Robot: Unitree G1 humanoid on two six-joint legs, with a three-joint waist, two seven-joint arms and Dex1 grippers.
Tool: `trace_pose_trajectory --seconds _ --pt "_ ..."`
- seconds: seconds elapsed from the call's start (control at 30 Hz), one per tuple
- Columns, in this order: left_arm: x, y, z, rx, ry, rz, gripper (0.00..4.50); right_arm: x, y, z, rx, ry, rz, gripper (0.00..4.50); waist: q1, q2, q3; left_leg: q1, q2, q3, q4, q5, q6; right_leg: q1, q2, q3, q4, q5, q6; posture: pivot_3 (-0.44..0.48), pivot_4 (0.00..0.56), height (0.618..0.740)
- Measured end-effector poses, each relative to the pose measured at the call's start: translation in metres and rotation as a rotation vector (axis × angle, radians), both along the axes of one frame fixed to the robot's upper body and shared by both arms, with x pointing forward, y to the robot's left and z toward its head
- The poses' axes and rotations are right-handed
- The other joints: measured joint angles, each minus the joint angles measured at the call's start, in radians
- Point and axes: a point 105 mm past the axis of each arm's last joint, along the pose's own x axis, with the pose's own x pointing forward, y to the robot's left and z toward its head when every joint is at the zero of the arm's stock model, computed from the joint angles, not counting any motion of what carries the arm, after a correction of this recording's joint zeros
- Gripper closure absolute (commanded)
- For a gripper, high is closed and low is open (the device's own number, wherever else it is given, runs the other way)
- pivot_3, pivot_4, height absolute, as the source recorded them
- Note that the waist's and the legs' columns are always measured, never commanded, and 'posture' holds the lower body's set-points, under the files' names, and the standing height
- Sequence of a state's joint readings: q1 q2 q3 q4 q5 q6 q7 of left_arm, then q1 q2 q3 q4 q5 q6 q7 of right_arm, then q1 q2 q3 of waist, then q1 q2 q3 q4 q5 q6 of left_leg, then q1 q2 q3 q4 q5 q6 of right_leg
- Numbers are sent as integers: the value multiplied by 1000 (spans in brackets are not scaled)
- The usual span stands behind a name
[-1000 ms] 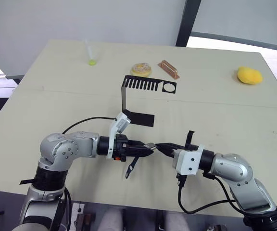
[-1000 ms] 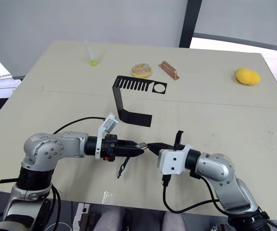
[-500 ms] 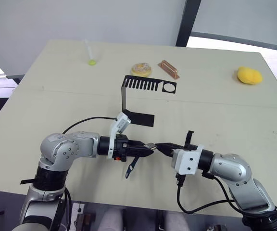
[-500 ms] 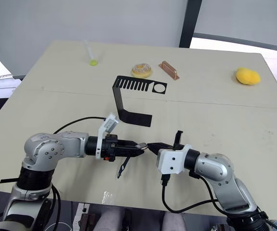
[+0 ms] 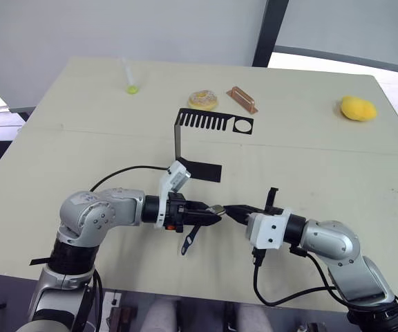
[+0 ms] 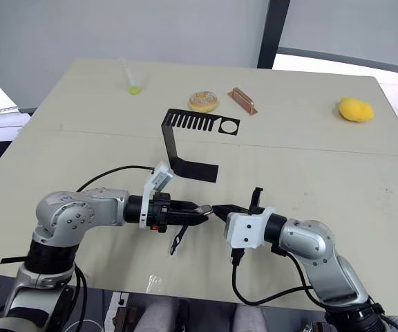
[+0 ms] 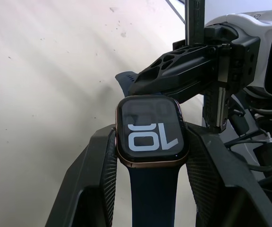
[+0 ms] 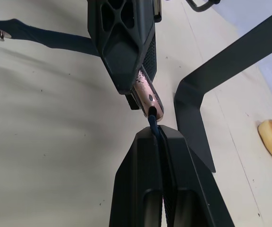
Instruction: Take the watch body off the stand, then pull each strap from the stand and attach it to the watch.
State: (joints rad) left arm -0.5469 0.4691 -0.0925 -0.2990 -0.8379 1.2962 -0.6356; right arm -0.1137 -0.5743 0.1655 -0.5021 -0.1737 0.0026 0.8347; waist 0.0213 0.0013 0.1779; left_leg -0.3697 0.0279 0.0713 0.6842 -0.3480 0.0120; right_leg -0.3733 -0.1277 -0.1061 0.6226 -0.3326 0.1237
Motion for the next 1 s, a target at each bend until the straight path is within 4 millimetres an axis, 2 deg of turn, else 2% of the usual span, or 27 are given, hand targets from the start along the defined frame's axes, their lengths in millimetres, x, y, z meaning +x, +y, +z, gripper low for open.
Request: trace_pose_trajectory --seconds 1.0 --pt "3 -6 1 -7 15 36 2915 3 0 -1 -18 -1 -15 4500 0 0 0 0 0 0 0 0 0 0 0 0 0 0 0 0 150 740"
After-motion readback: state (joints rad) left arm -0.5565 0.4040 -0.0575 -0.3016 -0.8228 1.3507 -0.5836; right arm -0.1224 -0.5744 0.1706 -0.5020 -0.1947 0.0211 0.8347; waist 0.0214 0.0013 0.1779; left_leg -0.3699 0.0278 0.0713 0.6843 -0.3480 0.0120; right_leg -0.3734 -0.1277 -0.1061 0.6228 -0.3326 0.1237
